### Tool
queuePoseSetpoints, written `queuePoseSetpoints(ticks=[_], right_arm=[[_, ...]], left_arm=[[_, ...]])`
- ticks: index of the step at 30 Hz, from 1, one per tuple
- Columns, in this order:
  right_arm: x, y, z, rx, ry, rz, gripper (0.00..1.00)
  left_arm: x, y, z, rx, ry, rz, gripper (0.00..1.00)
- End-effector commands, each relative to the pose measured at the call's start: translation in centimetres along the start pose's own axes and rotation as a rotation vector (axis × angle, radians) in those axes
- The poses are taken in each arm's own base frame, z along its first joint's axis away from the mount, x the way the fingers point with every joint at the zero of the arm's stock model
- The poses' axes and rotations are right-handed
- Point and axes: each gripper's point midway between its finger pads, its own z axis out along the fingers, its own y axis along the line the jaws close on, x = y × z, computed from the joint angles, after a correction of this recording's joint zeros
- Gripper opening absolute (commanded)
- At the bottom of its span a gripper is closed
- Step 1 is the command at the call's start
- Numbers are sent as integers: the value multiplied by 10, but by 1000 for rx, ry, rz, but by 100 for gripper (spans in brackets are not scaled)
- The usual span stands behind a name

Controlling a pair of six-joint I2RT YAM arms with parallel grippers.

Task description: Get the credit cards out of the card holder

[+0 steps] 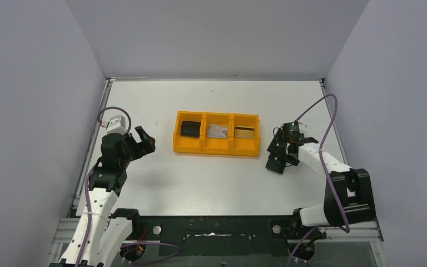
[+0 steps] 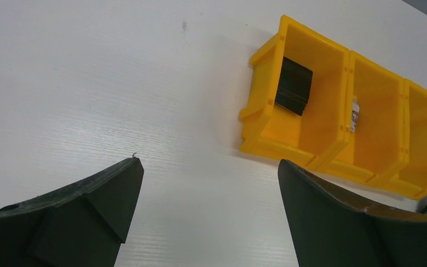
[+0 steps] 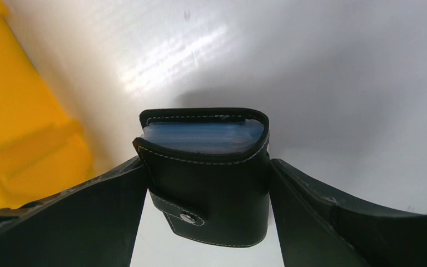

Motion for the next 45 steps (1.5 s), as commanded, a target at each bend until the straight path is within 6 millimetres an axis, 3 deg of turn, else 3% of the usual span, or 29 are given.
queuePoseSetpoints(ticks=[1, 4, 6, 15, 19, 22, 26, 31, 38, 45], right_arm=[[23, 8, -17, -88, -20, 131, 77], [42, 10, -26, -119, 2, 141, 78], [43, 8, -34, -112, -12, 140, 81], [-11, -4, -59, 0, -167, 62, 93], [-30, 2, -52, -13, -185, 5, 96], [-32, 8, -37, -71, -141, -27, 95], [-18, 16, -16, -162, -33, -35, 91], [2, 22, -7, -199, 35, -37, 87], [31, 9, -12, -196, 64, -13, 83], [69, 25, -31, -285, 100, 47, 80]], left_arm=[[-13, -7, 1, 33, -42, 13, 95], [-12, -7, 2, 35, -37, 13, 94], [-11, -7, 2, 37, -32, 11, 94], [-10, -7, 2, 38, -27, 12, 94], [-9, -8, 2, 43, -26, 12, 94], [-9, -9, 2, 45, -24, 12, 94], [-9, -9, 3, 47, -23, 13, 95], [-9, -10, 3, 55, -23, 12, 94], [-5, -12, 6, 66, -2, 13, 94], [-4, -12, 6, 64, 3, 13, 94]])
